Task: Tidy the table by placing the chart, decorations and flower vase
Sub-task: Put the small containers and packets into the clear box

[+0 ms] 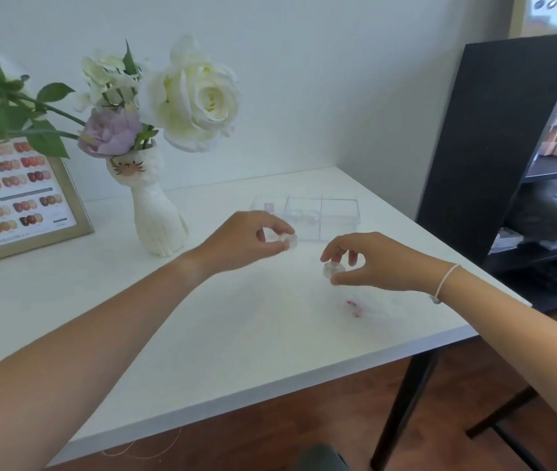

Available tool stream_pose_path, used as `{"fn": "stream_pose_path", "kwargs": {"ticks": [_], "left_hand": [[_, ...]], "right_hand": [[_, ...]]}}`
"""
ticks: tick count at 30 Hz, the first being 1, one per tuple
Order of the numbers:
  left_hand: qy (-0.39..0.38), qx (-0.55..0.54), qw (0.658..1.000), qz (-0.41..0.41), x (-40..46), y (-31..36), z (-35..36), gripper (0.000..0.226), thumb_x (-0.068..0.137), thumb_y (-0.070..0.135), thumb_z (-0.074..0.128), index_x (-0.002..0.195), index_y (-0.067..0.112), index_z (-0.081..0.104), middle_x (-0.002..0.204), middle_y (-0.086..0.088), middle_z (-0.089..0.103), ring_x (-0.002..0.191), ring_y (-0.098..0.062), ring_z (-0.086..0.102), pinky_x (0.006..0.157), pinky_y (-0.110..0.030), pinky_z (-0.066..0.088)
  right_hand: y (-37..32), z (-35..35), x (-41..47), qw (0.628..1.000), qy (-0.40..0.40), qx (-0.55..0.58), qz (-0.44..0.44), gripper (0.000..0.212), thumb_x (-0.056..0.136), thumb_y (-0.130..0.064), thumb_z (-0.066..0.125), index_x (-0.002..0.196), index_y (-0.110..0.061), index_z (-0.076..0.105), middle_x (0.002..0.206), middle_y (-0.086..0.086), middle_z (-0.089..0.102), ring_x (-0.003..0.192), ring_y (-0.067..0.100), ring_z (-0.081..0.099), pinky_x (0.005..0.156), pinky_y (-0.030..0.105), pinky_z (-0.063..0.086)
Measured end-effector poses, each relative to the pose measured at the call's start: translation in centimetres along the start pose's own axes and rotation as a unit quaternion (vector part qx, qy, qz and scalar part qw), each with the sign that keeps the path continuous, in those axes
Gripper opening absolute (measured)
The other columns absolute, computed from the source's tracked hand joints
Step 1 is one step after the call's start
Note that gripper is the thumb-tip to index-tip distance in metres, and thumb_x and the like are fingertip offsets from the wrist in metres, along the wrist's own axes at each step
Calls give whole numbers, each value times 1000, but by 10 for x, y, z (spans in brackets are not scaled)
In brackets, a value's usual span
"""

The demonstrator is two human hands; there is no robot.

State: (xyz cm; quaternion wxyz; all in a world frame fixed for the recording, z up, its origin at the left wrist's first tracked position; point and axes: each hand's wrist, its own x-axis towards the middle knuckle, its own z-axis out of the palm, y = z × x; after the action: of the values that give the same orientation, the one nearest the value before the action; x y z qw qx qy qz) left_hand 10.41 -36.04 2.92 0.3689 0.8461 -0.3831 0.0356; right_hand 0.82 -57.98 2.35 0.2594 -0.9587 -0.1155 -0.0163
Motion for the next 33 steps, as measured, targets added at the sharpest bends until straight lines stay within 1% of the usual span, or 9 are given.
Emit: {"fn": "stream_pose_path", "kwargs": {"ticks": [1, 6, 9, 11, 13, 19, 25, 30, 33], "left_hand": [[3, 12, 1000, -3, 13, -1, 0, 9, 79, 35, 69, 85, 40, 66, 97, 12, 69, 67, -7, 55, 60, -8, 39], [2, 64, 998, -15, 70, -14, 3, 14, 82, 25, 67, 95, 22, 70, 99, 4, 67, 58, 21, 48, 55, 2, 33], [-12, 93, 995, -32, 96, -24, 7, 17, 83, 25, 65, 98, 19, 69, 101, 2, 67, 70, 9, 54, 65, -3, 37], [-32, 113, 992, -51, 108, -30, 9, 19, 83, 26, 64, 99, 18, 69, 104, -1, 68, 87, -6, 58, 79, -19, 44], [-57, 127, 988, -69, 117, -34, 9, 18, 83, 28, 63, 97, 20, 69, 104, -1, 67, 98, -14, 59, 84, -27, 45], [-119, 126, 982, -77, 132, -31, 3, 16, 78, 28, 69, 93, 21, 71, 105, 0, 67, 98, -17, 63, 86, -32, 50], [-201, 170, 962, -75, 137, -28, 2, 16, 80, 26, 69, 95, 22, 71, 108, 3, 69, 104, -13, 59, 96, -33, 47], [-240, 196, 947, -85, 144, -28, 2, 17, 80, 29, 68, 95, 24, 71, 108, 7, 69, 105, -11, 59, 99, -34, 45], [-247, 200, 945, -81, 146, -30, 2, 16, 80, 30, 67, 95, 26, 71, 109, 8, 69, 106, -11, 59, 100, -34, 44]], "right_hand": [[2, -3, 2, 1000, 6, 4, 1, 21, 79, -37, 66, 97, -41, 56, 103, -13, 61, 88, 10, 55, 73, 19, 42], [14, -18, 18, 999, 39, 27, 1, 17, 82, -31, 64, 94, -40, 55, 106, -12, 60, 90, 15, 57, 70, 18, 42], [22, -29, 31, 998, 59, 33, 4, 18, 81, -31, 64, 90, -42, 54, 103, -15, 60, 90, 15, 58, 71, 19, 43], [24, -36, 40, 997, 73, 40, 2, 18, 80, -33, 64, 85, -45, 52, 98, -20, 59, 88, 15, 59, 70, 17, 43], [26, -42, 52, 995, 89, 51, 2, 16, 78, -34, 65, 81, -43, 52, 93, -22, 58, 85, 16, 60, 70, 17, 43], [32, -50, 94, 987, 135, 82, 4, 15, 77, -28, 70, 76, -32, 56, 89, -12, 59, 68, -10, 53, 62, 2, 39], [37, -49, 127, 991, 114, 49, 45, 16, 76, -27, 71, 74, -26, 55, 99, 2, 63, 95, 20, 60, 83, 29, 46], [41, -40, 146, 994, 77, 0, 76, 15, 76, -27, 70, 82, -18, 59, 88, -5, 57, 82, 15, 53, 65, 20, 40], [41, -35, 153, 994, 42, -35, 90, 18, 75, -23, 70, 89, -12, 62, 87, -4, 56, 83, 16, 52, 73, 28, 41]]}}
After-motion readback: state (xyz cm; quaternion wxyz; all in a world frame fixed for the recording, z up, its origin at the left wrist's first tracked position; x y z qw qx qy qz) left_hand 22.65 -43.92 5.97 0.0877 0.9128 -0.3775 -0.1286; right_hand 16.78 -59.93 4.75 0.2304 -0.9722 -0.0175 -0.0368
